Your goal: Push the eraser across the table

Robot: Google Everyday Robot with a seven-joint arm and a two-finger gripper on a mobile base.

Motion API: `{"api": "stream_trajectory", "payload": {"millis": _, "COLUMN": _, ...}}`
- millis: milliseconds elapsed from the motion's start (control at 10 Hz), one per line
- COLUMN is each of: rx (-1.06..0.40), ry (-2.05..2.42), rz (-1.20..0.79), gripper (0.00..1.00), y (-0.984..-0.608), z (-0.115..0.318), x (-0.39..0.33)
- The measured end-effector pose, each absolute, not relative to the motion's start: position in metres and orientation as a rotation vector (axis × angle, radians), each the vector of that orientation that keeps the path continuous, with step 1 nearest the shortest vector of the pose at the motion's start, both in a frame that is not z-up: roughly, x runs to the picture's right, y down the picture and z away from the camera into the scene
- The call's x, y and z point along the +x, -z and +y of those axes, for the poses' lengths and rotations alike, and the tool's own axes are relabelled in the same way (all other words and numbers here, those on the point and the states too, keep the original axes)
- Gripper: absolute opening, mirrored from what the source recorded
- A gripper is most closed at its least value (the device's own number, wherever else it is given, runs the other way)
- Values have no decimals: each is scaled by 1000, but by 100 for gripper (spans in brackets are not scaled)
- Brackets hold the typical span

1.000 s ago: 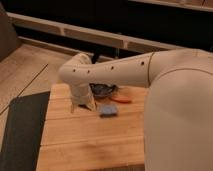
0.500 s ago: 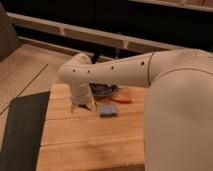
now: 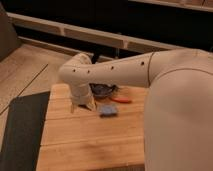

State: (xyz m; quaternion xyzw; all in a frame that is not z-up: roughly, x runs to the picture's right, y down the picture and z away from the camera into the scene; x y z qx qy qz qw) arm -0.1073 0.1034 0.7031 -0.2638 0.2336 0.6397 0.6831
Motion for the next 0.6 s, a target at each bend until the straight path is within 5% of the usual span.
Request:
{"api": "stream_trajectory", "payload": {"millis": 400, "rx": -575, "ry": -1432, "rz": 513, "gripper": 65, "y": -703, "z": 99, "x": -107}}
{"api": "stream_trajectory", "payload": {"millis": 600, "rx": -488, "ry": -1414, "rz": 406, "gripper": 65, "y": -709, "z": 60, "x": -112}}
